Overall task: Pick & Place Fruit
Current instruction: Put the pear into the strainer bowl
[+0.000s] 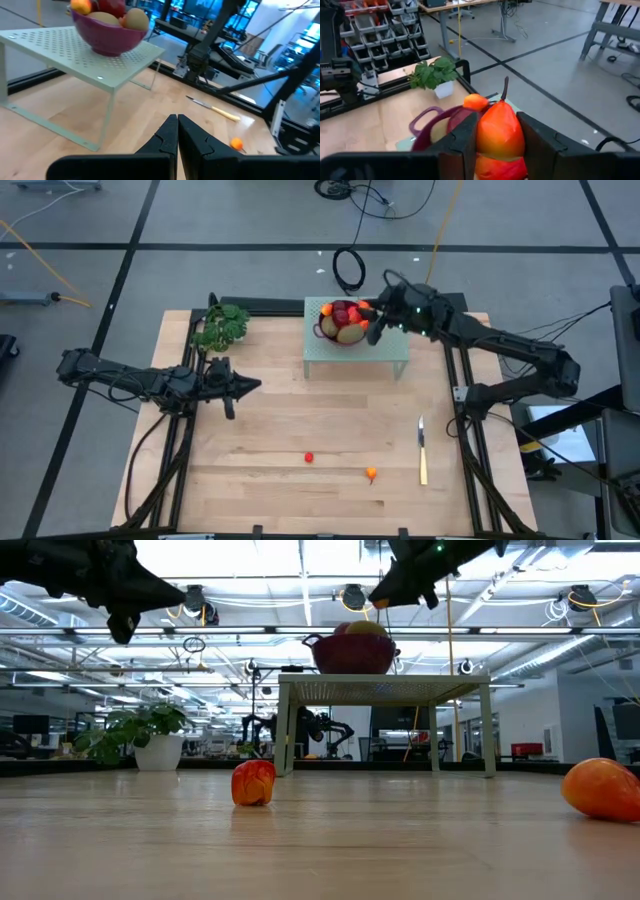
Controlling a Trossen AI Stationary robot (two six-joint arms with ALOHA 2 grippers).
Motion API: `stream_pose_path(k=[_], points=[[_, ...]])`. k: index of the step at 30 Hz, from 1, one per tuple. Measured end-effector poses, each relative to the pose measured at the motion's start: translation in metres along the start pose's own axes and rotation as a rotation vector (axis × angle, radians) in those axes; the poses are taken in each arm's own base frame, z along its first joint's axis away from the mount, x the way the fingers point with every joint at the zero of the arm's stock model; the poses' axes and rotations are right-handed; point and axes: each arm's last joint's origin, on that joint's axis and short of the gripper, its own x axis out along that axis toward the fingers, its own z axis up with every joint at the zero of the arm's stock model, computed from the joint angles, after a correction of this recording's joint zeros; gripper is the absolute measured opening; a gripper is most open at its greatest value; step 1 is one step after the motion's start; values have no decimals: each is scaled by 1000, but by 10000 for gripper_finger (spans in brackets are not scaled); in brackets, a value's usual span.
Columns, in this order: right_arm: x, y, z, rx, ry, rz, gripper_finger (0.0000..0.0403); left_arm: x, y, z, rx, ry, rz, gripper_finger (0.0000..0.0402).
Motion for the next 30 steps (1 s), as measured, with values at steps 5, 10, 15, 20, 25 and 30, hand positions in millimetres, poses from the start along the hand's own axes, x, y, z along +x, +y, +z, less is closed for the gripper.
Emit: stream_pose_path(k=[5,10,15,20,25,30], points=[[1,-18,-1,47,27,49,117,0,1,0,-14,-14,28,10],[10,-23,-7,56,71,91,115,0,1,1,-31,-19,38,10],[23,-22,-15,44,109,118,118,0,1,1,-33,-25,47,10],[27,-23,-18,23,118,112,116,0,1,1,-32,-28,54,10],[27,-24,-21,21,151,109,119,0,1,1,-33,-28,54,10],[27,-24,-22,16,161,109,118,0,1,1,-28,-28,54,10]])
